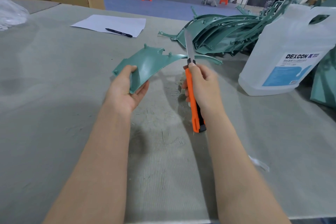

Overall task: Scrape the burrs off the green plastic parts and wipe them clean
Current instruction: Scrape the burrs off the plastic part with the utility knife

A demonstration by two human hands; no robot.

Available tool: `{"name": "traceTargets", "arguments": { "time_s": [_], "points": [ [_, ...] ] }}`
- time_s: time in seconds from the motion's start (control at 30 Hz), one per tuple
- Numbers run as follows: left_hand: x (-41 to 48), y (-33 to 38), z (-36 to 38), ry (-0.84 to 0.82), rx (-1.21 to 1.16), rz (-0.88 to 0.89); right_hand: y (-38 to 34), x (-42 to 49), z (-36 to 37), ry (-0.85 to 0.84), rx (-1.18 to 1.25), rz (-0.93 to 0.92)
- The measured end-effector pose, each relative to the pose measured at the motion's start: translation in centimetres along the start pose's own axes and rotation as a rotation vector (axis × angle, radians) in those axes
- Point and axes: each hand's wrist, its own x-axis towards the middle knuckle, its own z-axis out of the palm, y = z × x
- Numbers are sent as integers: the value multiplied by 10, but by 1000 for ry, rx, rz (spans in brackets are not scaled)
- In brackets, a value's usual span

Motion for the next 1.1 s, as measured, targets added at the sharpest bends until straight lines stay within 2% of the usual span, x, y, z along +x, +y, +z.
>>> {"name": "traceTargets", "arguments": {
  "time_s": [0.23,0.33,0.5,0.97,1.1],
  "points": [
    [-1,-3,1,0,-62,-12,2,-10,20,-121,-139,-138],
    [-2,-2,1,-9,-100,-3,1,-8,18,-59,-158,-187],
    [-3,-2,3,-21,-137,-7,2,1,-2,83,-155,-166],
    [-4,-5,5,-87,-206,-103,2,0,1,61,-99,-153],
    [-4,-7,6,-98,-185,-101,5,-3,9,-10,-153,-214]
  ]
}}
